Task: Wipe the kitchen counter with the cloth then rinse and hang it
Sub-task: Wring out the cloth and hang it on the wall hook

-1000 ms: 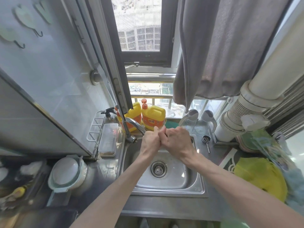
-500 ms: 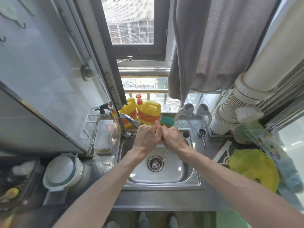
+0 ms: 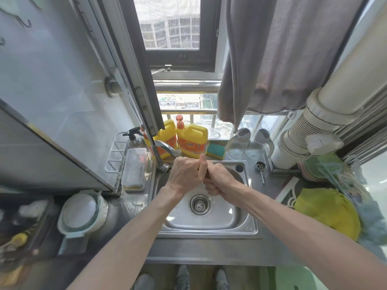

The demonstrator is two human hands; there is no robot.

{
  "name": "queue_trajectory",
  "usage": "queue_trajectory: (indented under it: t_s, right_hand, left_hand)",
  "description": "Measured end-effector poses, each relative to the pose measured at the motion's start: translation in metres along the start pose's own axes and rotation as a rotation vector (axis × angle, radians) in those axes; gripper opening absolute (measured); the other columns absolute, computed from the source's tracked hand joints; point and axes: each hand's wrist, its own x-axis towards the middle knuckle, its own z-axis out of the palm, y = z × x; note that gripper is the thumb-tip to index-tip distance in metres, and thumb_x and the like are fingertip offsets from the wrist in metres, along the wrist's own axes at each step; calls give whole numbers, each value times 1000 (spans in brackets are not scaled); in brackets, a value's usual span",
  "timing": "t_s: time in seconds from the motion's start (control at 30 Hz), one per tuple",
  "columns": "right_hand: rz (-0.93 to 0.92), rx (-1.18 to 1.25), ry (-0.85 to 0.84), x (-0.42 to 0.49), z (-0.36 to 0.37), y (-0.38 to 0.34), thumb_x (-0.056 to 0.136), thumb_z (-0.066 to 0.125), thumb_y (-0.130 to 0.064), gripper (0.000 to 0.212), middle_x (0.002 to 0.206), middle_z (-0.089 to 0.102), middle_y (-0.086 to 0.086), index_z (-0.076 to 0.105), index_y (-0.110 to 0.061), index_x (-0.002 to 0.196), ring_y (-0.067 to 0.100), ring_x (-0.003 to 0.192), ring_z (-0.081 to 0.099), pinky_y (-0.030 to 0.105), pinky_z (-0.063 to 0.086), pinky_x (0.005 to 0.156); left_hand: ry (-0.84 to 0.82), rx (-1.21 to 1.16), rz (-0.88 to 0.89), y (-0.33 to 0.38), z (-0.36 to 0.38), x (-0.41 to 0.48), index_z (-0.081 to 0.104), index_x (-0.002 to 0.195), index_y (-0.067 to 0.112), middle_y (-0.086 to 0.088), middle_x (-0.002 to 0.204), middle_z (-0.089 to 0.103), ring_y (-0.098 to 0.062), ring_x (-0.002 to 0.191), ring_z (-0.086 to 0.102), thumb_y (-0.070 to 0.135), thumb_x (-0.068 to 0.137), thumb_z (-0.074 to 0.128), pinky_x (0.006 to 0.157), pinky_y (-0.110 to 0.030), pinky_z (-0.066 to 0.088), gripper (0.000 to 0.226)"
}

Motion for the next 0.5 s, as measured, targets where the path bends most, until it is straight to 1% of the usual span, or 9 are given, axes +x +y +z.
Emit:
queue_trajectory:
  t_s: [0.1, 0.17, 0.23, 0.3, 0.37, 0.4, 0.43, 0.47, 0.5]
  right_hand:
    - [-53, -160, 51, 8, -5, 5, 105, 33, -56, 61, 50, 39, -2, 48, -21, 56, 14, 46, 30, 26, 24, 47]
    - [-80, -245, 59, 12, -9, 10, 104, 33, -60, 63, 50, 47, -6, 55, -21, 60, 13, 47, 37, 26, 29, 49]
    - [-83, -253, 58, 12, -11, 15, 105, 38, -57, 56, 55, 54, -8, 64, -20, 71, 12, 51, 43, 25, 34, 50]
    - [-93, -188, 36, 9, -15, 21, 101, 50, -57, 49, 63, 60, -7, 70, -16, 87, 13, 58, 49, 25, 37, 53]
    - [-123, -79, 10, 12, -23, 27, 95, 67, -49, 36, 82, 73, -2, 74, -15, 103, 18, 77, 64, 29, 49, 67]
    - [-136, -21, 5, 14, -28, 31, 89, 76, -44, 30, 95, 77, 2, 76, -20, 107, 23, 91, 71, 34, 56, 82]
    - [-145, 36, -7, 16, -33, 33, 80, 84, -39, 33, 105, 79, 6, 77, -25, 109, 27, 103, 73, 43, 56, 98]
    - [-152, 84, -25, 18, -38, 36, 72, 89, -35, 42, 111, 78, 9, 77, -28, 111, 30, 111, 73, 49, 51, 108]
    - [-166, 107, -37, 18, -42, 37, 67, 92, -29, 50, 114, 78, 11, 77, -29, 114, 31, 114, 72, 52, 48, 113]
  left_hand:
    - [-130, -6, -108, 1, -1, 2, 35, 45, 25, 12, 40, 39, -13, 36, 41, 34, 108, 36, 50, -27, 35, 63]
    - [-270, -100, -231, 0, 2, -3, 45, 49, 31, 13, 45, 50, -7, 45, 51, 47, 108, 35, 56, -27, 42, 62]
    - [-395, -255, -388, -7, 3, -10, 63, 68, 28, 7, 65, 69, -9, 65, 67, 62, 104, 33, 69, -33, 54, 57]
    - [-449, -431, -536, -16, 3, -17, 67, 89, 25, 1, 86, 76, -14, 81, 72, 63, 100, 41, 80, -40, 57, 47]
    - [-481, -587, -615, -21, -4, -22, 67, 106, 21, -6, 93, 76, -9, 74, 70, 49, 102, 53, 69, -31, 55, 32]
    - [-503, -619, -622, -22, -9, -23, 66, 114, 17, -9, 94, 75, -6, 70, 68, 41, 102, 57, 62, -26, 53, 29]
    - [-524, -635, -625, -23, -14, -25, 66, 121, 13, -10, 97, 75, -4, 70, 69, 35, 102, 60, 59, -23, 53, 29]
    - [-539, -650, -629, -24, -19, -28, 66, 125, 10, -12, 100, 76, -4, 74, 71, 30, 101, 62, 60, -21, 54, 31]
    - [-547, -669, -635, -24, -24, -32, 66, 127, 7, -13, 102, 76, -7, 79, 74, 25, 101, 64, 63, -22, 57, 32]
